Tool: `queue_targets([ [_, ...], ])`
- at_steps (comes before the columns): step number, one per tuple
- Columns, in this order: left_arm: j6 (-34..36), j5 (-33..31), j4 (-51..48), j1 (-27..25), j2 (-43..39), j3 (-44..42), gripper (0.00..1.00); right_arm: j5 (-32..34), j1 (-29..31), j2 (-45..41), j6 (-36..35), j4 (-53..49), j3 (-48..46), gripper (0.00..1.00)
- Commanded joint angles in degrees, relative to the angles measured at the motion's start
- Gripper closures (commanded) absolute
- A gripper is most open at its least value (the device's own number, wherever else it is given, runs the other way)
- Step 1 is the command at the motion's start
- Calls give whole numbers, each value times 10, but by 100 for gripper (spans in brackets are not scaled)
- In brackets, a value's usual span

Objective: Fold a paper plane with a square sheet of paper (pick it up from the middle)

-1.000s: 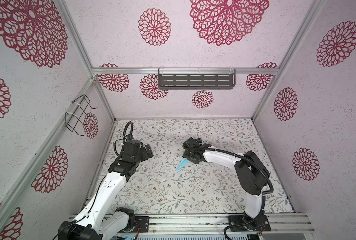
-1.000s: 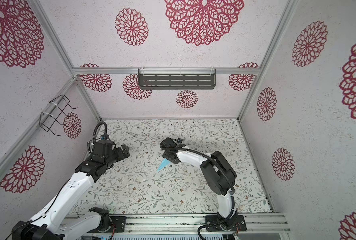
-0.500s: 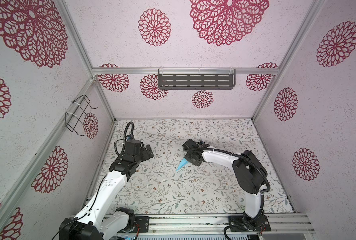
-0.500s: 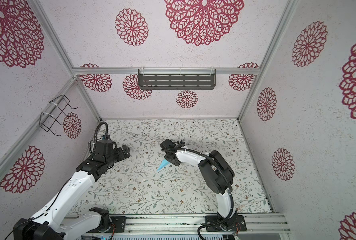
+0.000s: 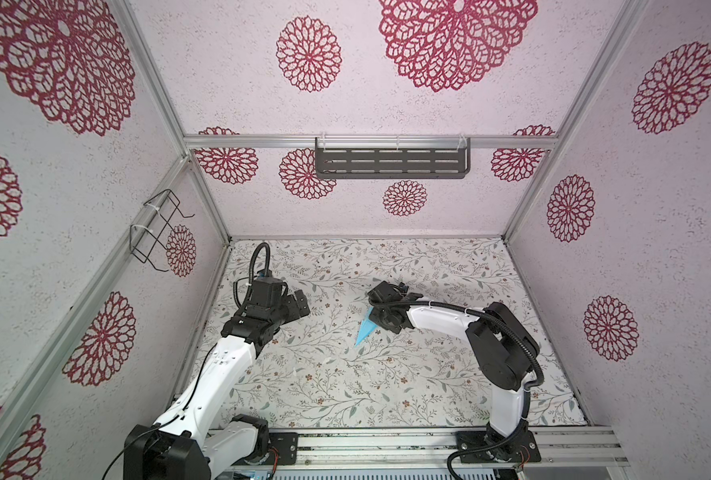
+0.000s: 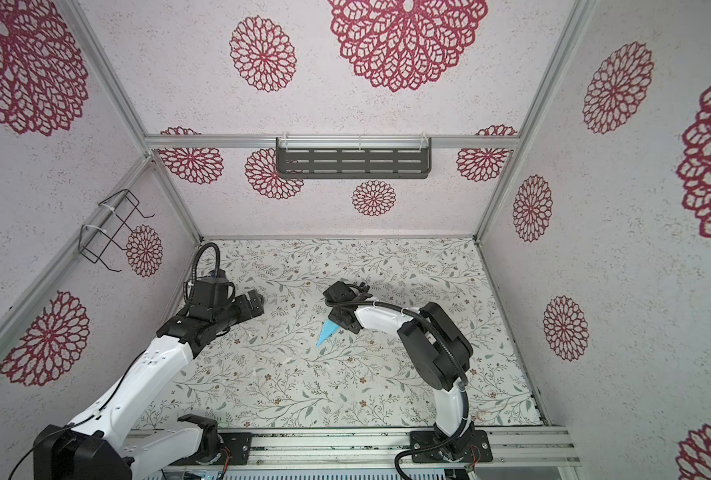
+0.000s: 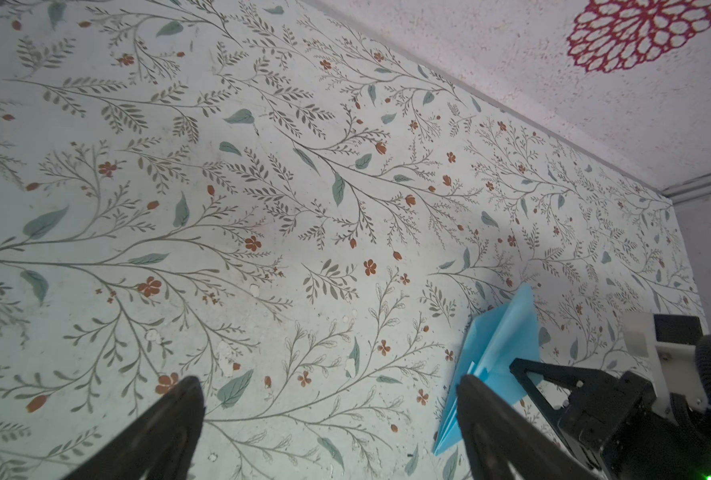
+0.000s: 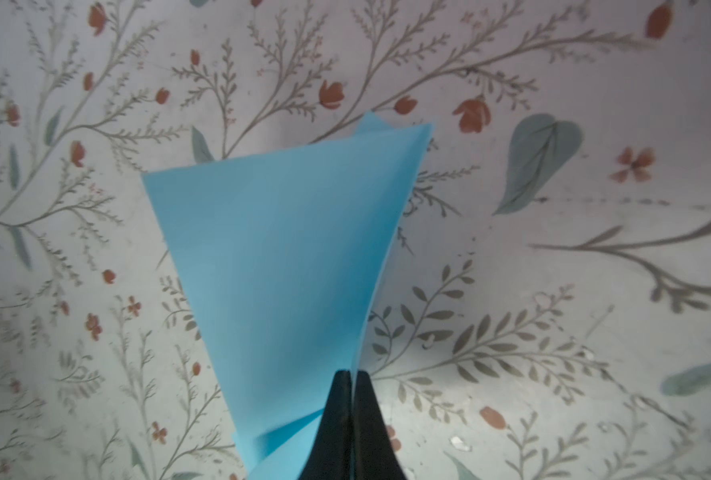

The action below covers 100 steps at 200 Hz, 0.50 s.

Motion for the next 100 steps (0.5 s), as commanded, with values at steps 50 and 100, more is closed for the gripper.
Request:
queue_targets([
  [50,-49,204,101,-1,72,13,2,-251,-25,-50,-123,369,-114,100],
  [100,-141,207,184,-71,142,-10,12,-324,-51,-25,-95,473,-174,99],
])
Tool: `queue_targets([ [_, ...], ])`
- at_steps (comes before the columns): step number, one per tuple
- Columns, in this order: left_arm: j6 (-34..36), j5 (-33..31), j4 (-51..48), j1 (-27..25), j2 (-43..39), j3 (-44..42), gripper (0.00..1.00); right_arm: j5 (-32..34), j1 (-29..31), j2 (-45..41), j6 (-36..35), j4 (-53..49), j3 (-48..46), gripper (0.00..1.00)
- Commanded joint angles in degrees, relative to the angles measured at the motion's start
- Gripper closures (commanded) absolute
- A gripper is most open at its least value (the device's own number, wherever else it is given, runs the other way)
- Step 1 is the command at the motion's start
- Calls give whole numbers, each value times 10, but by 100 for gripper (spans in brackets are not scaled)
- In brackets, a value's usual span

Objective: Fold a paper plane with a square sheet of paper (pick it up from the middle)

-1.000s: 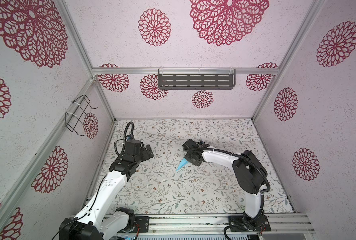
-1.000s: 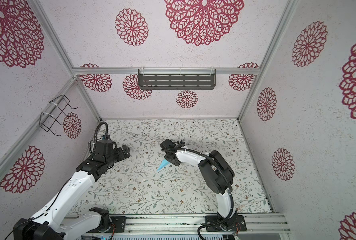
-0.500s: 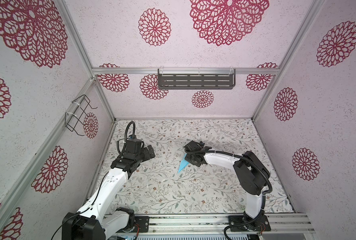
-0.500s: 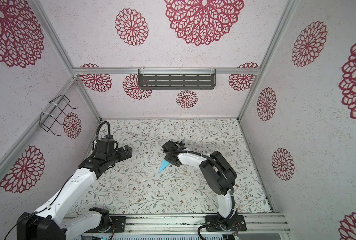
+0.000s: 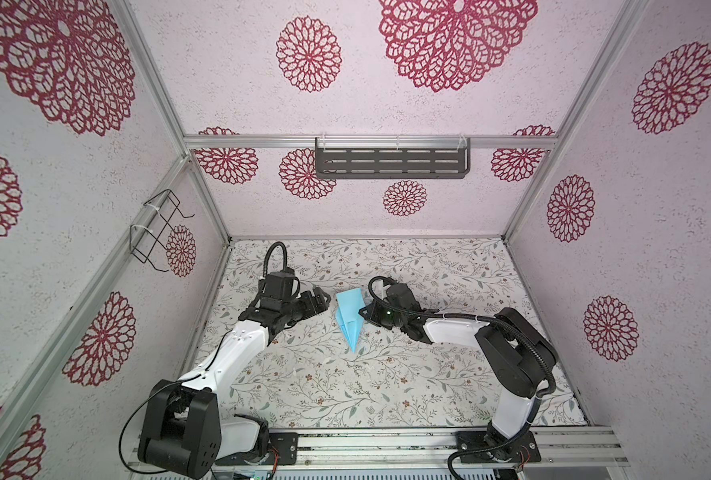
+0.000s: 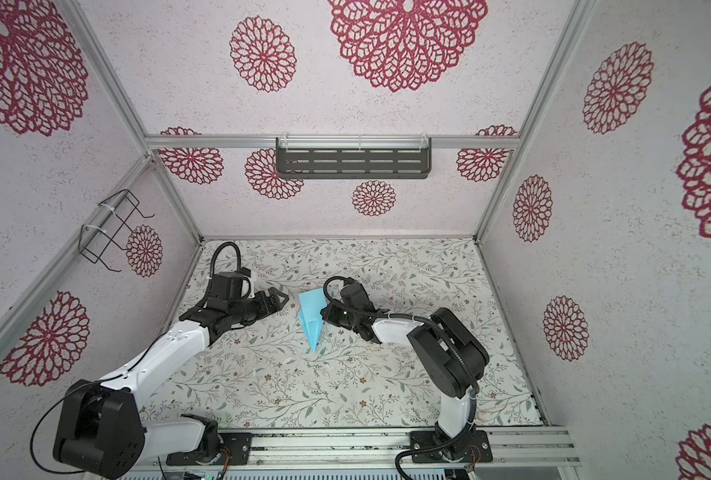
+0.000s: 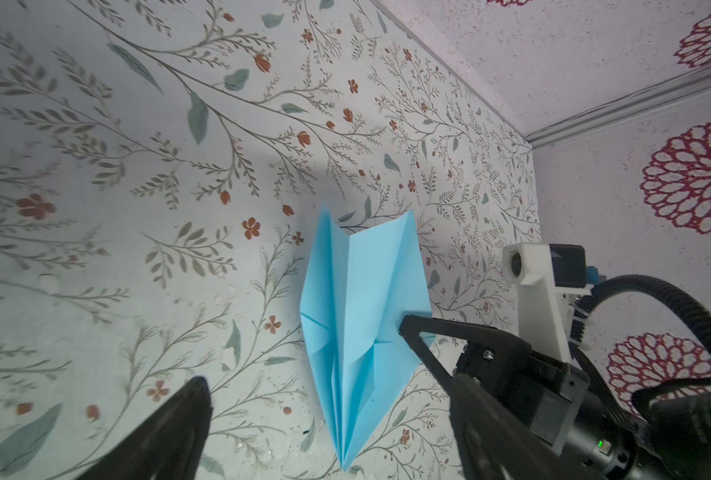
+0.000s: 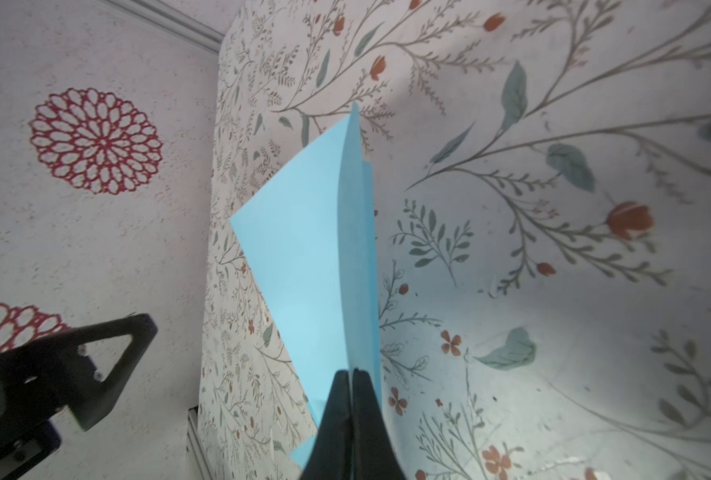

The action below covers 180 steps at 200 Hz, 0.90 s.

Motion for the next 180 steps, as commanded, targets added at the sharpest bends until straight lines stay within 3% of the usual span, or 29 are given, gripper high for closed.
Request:
queue_targets([
  [1,-60,18,62,-36,31,-11,12,-58,-17,10,3,88,-16,99],
  [52,-122,5,90,-88,125,-2,33,-81,-33,33,14,117,-46,98],
  [92,-119,17,92,-104,179,14,34,-92,-41,50,26,138,-55,98],
  [148,-99,41,81,-114,217,27,46,-96,-42,58,34,146,-55,97],
  [180,-93,66,84,-122,226,26,46,-95,-42,58,32,144,-55,97],
])
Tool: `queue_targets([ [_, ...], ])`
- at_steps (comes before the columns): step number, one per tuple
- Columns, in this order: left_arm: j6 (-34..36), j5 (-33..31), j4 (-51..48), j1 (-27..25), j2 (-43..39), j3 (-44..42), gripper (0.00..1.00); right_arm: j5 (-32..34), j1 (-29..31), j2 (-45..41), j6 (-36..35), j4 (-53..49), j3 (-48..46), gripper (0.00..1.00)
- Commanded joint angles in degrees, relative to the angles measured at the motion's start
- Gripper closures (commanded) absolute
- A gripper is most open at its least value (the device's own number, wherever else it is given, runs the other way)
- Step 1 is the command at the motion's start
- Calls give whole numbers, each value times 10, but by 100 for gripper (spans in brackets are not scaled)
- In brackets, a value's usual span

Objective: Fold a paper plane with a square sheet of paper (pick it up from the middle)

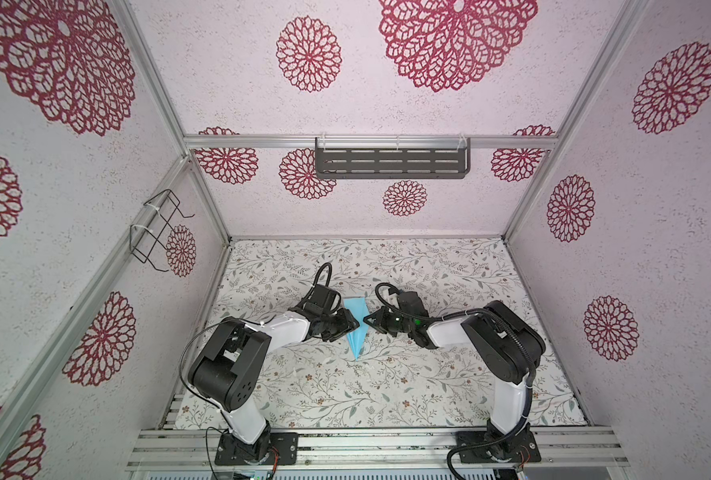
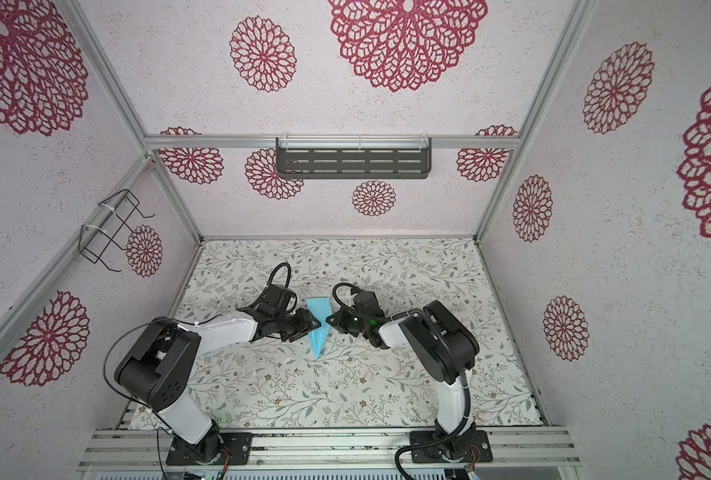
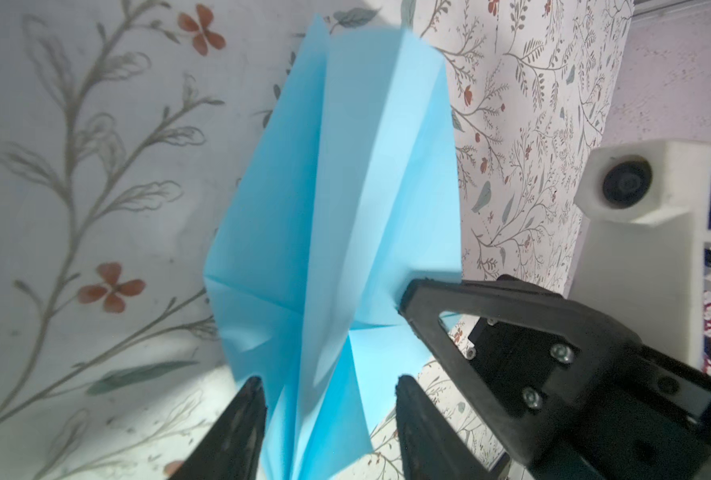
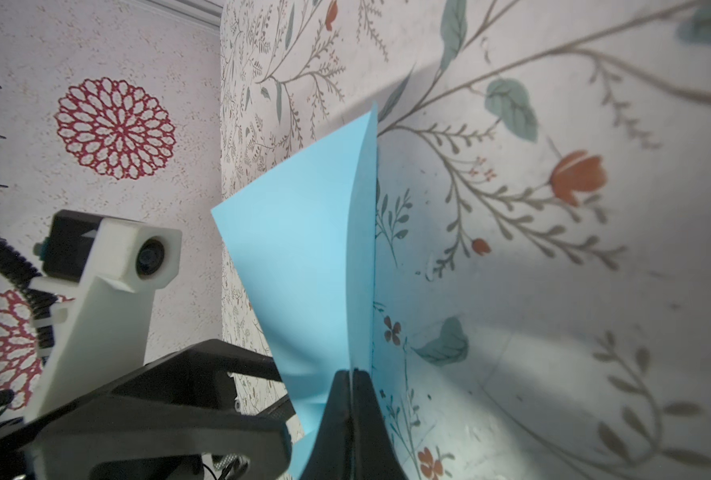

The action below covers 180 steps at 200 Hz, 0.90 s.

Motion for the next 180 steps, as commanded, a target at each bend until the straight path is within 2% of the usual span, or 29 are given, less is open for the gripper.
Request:
queue_targets([
  [1,8,20,5,-8,11,10,46,-7,-3,-1,3,23,0,97],
  [34,24,17,-18,-13,18,14,48,-7,-3,-1,1,19,3,97],
  [52,25,15,-20,-13,27,20,57,-11,-3,1,1,21,4,96],
  [82,29,17,-23,-13,41,34,65,-16,-3,1,1,19,7,95],
  [112,37,16,-39,-13,50,49,80,-13,-3,-6,-5,15,7,91],
  [142,63,-14,-86,-13,35,66,94,18,-7,-41,-54,-46,16,77],
  [180,124,-107,-220,-11,3,108,96,143,-16,-120,-160,-170,27,41],
])
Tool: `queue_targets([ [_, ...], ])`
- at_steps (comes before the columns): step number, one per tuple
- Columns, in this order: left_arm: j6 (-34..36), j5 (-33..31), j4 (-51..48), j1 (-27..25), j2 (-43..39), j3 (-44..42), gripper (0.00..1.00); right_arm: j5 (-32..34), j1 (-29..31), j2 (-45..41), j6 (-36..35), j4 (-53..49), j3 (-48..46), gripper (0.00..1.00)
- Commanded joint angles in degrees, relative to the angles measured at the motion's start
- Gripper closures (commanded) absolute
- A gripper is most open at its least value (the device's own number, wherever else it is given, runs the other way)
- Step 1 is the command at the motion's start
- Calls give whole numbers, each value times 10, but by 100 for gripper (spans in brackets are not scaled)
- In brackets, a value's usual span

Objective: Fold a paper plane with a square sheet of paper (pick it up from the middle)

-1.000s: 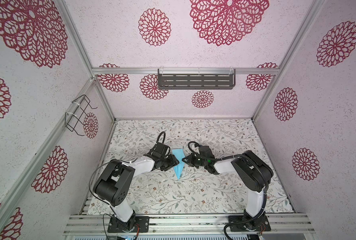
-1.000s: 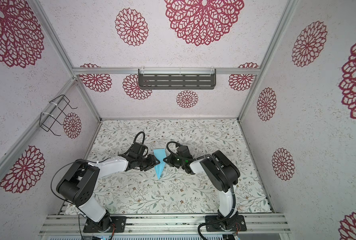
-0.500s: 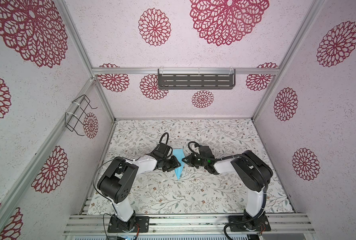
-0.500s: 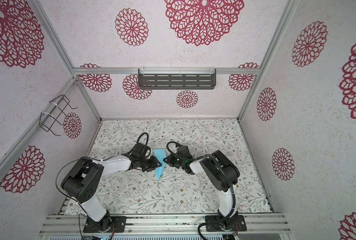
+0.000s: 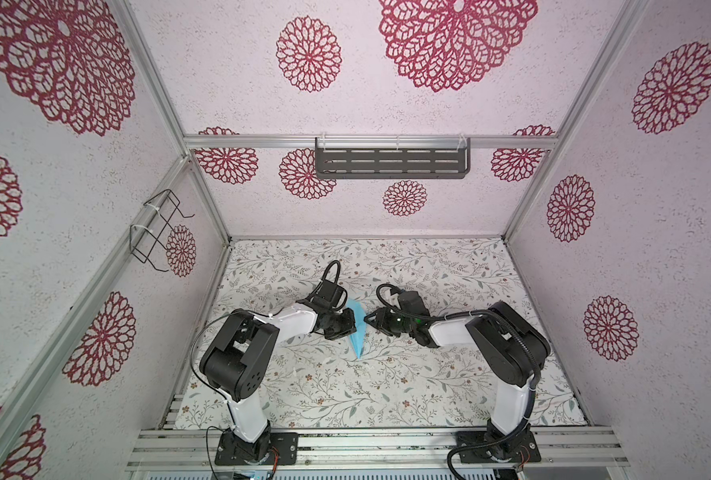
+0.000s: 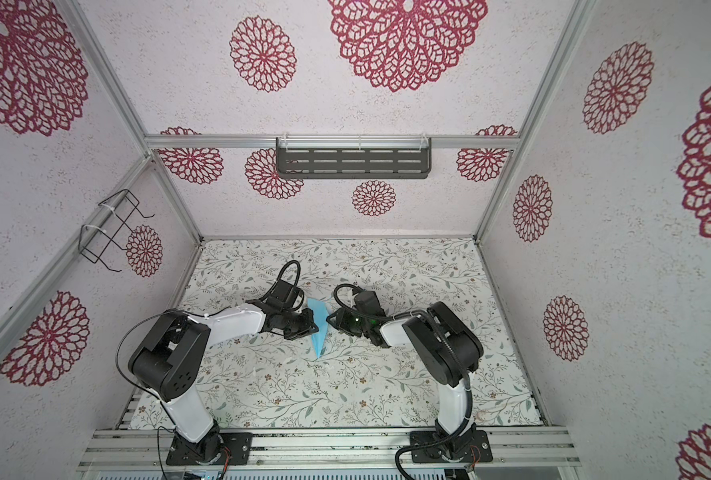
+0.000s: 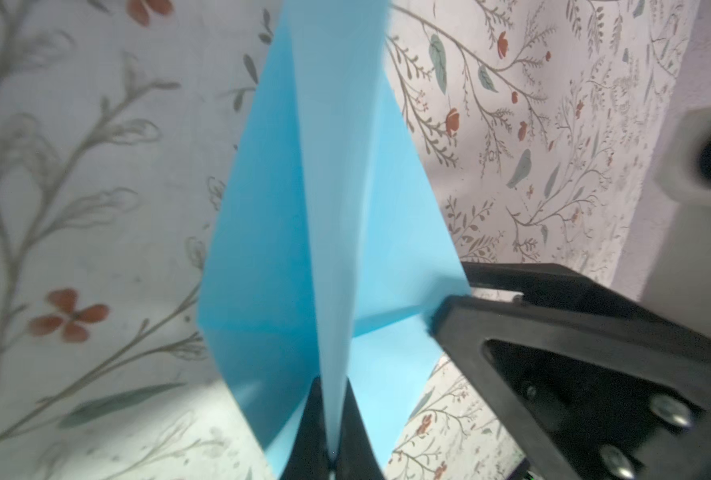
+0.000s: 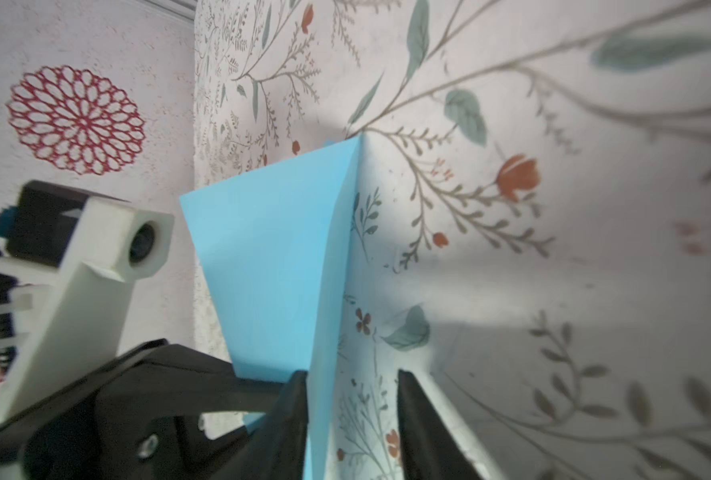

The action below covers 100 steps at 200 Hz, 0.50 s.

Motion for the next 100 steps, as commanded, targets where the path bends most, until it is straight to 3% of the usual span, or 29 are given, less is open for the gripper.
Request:
queue_targets([
  [1,53,-78,-108,0,-35,31,96,100,-10,-78,-94,-84,26,40],
  [26,95,-164,-213,-2,-37,71,94,209,-12,-126,-141,-146,25,24],
  [43,107,-200,-251,-2,-28,86,92,253,-15,-150,-156,-165,21,21],
  [100,84,-229,-265,-3,29,106,89,268,-26,-178,-138,-151,-5,22],
])
